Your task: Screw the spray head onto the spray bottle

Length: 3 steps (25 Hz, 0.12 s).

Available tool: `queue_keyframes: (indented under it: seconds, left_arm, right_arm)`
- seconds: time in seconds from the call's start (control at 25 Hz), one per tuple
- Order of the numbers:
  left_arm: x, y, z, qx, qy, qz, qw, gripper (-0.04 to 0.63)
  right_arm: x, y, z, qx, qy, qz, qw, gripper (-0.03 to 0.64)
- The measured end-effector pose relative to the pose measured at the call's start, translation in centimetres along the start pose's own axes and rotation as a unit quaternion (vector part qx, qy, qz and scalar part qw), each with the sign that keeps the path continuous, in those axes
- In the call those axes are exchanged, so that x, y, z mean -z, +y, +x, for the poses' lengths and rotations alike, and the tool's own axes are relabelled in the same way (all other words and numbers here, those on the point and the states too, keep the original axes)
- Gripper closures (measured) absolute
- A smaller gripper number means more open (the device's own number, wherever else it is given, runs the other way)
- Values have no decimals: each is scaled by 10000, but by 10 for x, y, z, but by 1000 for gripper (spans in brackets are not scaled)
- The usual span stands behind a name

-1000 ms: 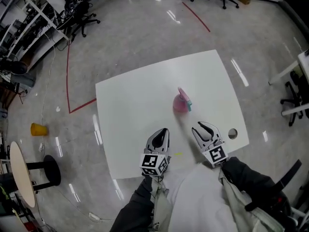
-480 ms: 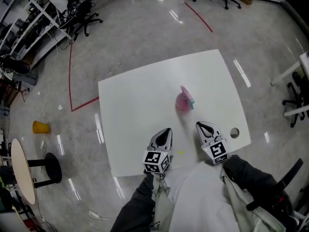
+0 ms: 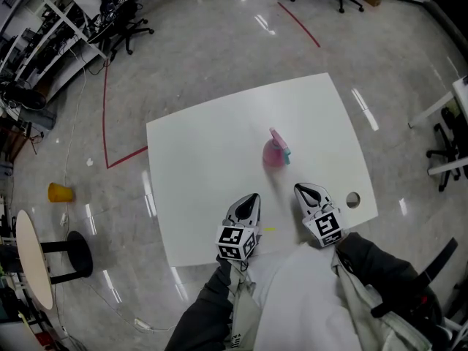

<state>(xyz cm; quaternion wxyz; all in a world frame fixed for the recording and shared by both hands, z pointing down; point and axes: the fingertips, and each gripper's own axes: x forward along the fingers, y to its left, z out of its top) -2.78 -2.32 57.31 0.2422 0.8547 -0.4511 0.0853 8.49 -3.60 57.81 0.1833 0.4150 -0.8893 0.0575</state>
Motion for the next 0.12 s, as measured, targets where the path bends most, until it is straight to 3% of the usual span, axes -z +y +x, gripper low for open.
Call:
queue_keyframes:
  seconds: [0.12]
  left_arm:
    - [2, -3, 0, 0, 27, -47, 10000, 588]
  right_arm:
    - [1, 0, -3, -1, 32, -6, 10000, 621]
